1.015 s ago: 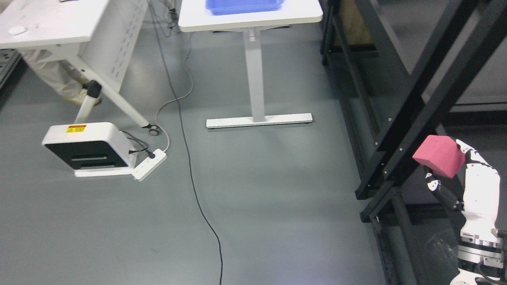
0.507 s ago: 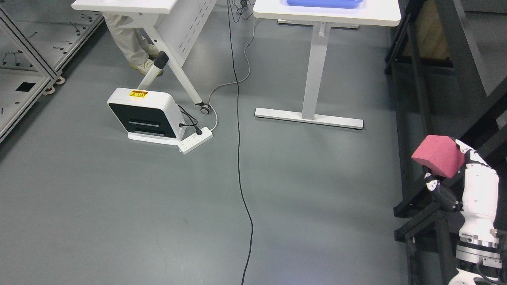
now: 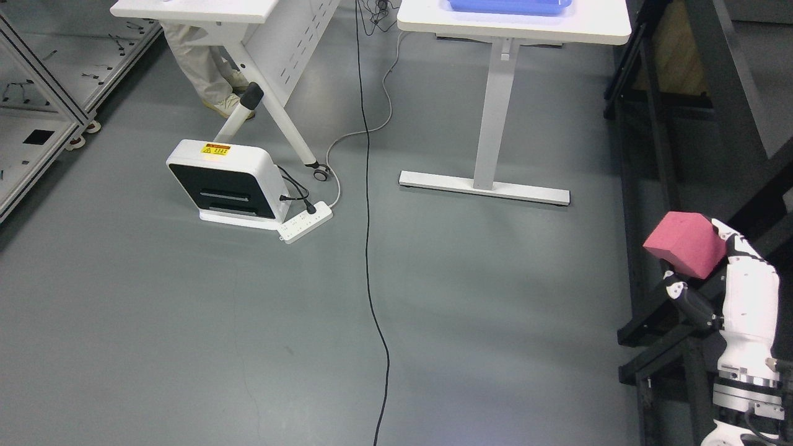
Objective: Pick pink block from left shelf to tray
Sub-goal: 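Turn and drive toward the blue tray holding the cube in the right hand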
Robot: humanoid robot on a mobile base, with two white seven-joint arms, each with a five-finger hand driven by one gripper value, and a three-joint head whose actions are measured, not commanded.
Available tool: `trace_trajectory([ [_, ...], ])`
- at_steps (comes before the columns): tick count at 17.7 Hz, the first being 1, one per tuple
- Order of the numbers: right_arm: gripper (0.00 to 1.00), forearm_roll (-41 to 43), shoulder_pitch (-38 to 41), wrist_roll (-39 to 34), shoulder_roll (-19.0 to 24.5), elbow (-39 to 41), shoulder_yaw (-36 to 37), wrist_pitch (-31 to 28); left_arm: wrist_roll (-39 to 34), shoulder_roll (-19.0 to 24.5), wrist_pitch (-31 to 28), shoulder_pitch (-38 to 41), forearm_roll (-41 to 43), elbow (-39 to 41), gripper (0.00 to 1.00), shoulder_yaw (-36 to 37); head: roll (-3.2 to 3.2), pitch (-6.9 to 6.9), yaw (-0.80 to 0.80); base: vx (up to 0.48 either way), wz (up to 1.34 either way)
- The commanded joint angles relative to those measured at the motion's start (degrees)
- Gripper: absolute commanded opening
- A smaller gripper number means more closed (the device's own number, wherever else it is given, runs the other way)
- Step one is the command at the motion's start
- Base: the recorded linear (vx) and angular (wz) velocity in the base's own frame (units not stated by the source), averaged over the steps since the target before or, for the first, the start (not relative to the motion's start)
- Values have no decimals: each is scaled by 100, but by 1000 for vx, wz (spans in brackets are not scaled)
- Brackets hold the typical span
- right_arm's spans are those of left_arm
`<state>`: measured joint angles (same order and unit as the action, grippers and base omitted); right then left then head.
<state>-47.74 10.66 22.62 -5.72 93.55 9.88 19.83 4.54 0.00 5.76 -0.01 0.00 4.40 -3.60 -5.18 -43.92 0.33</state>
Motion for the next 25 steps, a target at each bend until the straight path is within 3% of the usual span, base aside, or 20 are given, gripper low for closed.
trace_trajectory([
  [1, 1, 1, 6, -3, 0, -3, 14, 3, 3, 100, 4, 53, 9, 0, 100, 0, 0, 0, 0, 46, 193],
  [12, 1, 1, 15, -3, 0, -3, 23, 3, 3, 100, 4, 53, 9, 0, 100, 0, 0, 0, 0, 109, 246],
  [25, 1, 1, 50, -3, -8, -3, 23, 3, 3, 100, 4, 53, 9, 0, 100, 0, 0, 0, 0, 256, -10],
])
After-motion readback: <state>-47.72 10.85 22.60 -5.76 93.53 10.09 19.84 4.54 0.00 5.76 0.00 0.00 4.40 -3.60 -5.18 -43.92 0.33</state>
